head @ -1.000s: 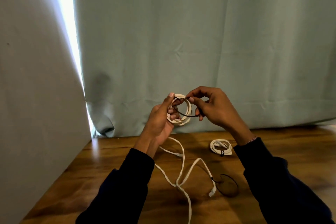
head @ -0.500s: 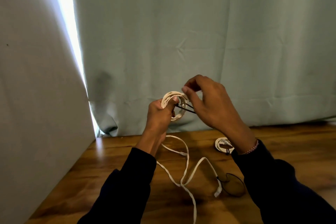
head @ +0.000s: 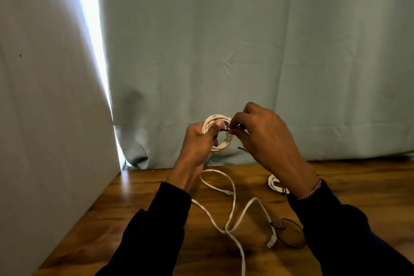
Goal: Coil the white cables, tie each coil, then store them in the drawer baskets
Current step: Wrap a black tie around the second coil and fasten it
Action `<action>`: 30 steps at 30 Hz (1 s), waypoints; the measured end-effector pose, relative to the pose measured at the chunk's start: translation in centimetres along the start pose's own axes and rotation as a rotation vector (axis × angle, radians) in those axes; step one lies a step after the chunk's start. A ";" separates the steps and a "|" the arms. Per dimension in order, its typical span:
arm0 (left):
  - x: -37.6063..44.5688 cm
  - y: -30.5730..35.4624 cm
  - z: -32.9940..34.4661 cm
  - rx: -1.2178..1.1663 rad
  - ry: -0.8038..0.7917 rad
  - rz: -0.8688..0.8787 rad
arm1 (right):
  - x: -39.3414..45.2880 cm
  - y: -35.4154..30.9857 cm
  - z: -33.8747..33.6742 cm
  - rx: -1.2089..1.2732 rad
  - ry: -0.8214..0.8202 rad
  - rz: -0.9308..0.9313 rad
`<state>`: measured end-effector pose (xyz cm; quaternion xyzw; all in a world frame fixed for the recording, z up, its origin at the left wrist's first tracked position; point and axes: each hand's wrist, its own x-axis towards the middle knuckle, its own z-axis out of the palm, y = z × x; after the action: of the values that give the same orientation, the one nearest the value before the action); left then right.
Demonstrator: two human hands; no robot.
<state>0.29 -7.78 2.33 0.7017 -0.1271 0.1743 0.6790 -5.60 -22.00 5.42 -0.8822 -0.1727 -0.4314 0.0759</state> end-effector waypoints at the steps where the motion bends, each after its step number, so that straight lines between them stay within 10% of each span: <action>1: 0.0 0.0 0.0 -0.001 -0.014 -0.002 | 0.0 0.0 0.0 -0.015 -0.003 -0.009; 16: -0.6 0.8 0.3 -0.091 -0.074 0.030 | -0.2 0.2 1.0 -0.074 -0.066 0.077; 30: -1.7 1.2 1.6 -0.075 -0.107 0.030 | -0.6 0.7 3.2 -0.094 0.236 -0.029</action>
<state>-1.66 -9.50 2.70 0.6822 -0.1800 0.1417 0.6944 -3.30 -21.91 2.95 -0.8254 -0.1546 -0.5408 0.0480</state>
